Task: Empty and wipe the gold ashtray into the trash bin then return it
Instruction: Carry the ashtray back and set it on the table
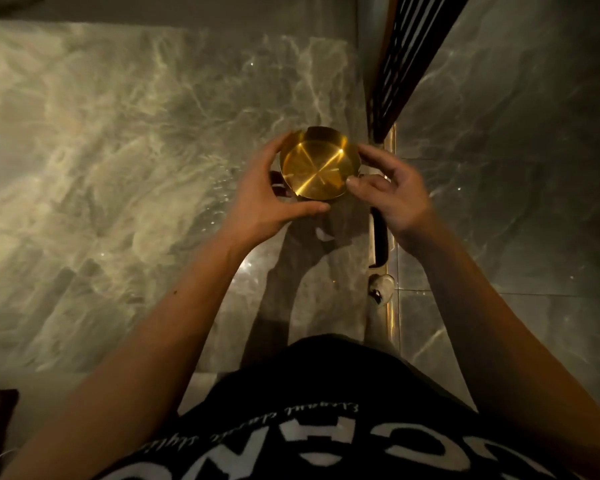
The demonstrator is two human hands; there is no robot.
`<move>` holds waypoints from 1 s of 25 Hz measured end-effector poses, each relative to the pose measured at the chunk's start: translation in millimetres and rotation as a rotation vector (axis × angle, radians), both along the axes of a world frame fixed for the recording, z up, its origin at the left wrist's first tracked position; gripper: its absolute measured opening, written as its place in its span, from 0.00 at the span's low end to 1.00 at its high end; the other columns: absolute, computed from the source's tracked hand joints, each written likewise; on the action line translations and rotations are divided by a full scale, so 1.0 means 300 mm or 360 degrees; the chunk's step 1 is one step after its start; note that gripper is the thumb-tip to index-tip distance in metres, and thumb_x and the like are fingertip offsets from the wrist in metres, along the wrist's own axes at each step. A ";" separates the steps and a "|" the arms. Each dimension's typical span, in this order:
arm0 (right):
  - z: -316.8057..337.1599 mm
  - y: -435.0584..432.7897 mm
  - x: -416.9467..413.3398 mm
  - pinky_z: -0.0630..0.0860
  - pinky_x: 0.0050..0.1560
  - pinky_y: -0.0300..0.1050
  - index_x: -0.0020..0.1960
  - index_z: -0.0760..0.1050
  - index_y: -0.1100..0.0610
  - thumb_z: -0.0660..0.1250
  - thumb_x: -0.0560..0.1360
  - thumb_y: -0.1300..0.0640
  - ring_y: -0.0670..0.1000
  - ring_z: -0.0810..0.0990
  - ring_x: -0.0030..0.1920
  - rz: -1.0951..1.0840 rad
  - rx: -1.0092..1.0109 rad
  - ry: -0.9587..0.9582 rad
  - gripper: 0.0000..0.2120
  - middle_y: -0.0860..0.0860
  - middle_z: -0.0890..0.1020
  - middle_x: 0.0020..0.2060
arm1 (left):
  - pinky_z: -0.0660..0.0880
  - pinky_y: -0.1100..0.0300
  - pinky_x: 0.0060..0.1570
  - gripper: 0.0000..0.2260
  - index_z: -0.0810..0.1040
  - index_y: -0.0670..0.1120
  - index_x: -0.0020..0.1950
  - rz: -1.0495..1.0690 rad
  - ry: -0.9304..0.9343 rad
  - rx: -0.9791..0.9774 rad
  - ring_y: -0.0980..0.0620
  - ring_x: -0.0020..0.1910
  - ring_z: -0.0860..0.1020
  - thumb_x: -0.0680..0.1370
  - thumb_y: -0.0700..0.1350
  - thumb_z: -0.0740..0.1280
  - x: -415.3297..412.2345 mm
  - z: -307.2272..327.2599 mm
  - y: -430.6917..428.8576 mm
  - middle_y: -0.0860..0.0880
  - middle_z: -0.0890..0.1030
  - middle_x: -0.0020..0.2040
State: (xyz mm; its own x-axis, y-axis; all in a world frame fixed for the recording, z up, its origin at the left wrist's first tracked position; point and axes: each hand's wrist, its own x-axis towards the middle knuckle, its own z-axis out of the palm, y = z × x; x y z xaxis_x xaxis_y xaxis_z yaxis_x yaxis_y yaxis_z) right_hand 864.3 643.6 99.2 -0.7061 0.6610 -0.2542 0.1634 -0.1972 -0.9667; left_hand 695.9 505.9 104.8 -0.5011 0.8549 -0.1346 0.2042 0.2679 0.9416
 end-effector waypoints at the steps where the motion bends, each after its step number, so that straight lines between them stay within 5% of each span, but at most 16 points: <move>1: 0.023 -0.034 -0.019 0.80 0.58 0.46 0.70 0.71 0.53 0.75 0.70 0.59 0.55 0.81 0.60 0.0015 0.0008 -0.0015 0.29 0.52 0.78 0.65 | 0.81 0.50 0.57 0.49 0.65 0.51 0.75 0.0003 0.0044 -0.0003 0.51 0.62 0.78 0.58 0.52 0.84 -0.030 0.020 -0.032 0.54 0.71 0.70; 4: 0.079 -0.156 -0.112 0.80 0.54 0.40 0.70 0.71 0.53 0.77 0.67 0.59 0.48 0.81 0.58 0.0101 0.0078 -0.0005 0.33 0.49 0.78 0.63 | 0.77 0.58 0.60 0.47 0.66 0.50 0.75 -0.0022 0.0172 0.0053 0.57 0.64 0.75 0.59 0.53 0.83 -0.136 0.074 -0.158 0.55 0.73 0.69; 11: 0.099 -0.281 -0.342 0.78 0.58 0.43 0.70 0.69 0.51 0.77 0.66 0.64 0.55 0.79 0.61 0.0456 0.0437 -0.0033 0.35 0.54 0.77 0.65 | 0.74 0.51 0.66 0.46 0.67 0.52 0.74 0.0302 0.0407 0.0012 0.53 0.67 0.73 0.59 0.56 0.83 -0.251 0.102 -0.373 0.54 0.73 0.69; 16: 0.089 -0.415 -0.565 0.78 0.54 0.38 0.69 0.70 0.47 0.79 0.66 0.59 0.45 0.79 0.52 0.0716 0.0650 -0.0018 0.35 0.51 0.78 0.61 | 0.74 0.53 0.65 0.46 0.68 0.51 0.73 0.0568 0.0444 -0.0084 0.54 0.65 0.73 0.58 0.57 0.83 -0.379 0.117 -0.578 0.54 0.74 0.69; 25: 0.010 -0.876 -1.263 0.79 0.55 0.44 0.70 0.71 0.49 0.78 0.66 0.51 0.45 0.80 0.52 0.0913 0.0870 -0.0003 0.34 0.48 0.79 0.59 | 0.73 0.53 0.66 0.46 0.67 0.53 0.73 0.0746 0.0465 -0.0114 0.55 0.65 0.73 0.59 0.57 0.82 -1.004 0.029 -1.090 0.59 0.74 0.65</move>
State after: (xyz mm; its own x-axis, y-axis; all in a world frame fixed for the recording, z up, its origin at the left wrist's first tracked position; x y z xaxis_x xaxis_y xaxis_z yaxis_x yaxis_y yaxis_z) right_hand 485.6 380.6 102.1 -0.9742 0.2256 -0.0004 0.0978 0.4208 -0.9019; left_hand 394.8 179.0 113.6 -0.8509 0.5251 0.0177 0.2977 0.4541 0.8398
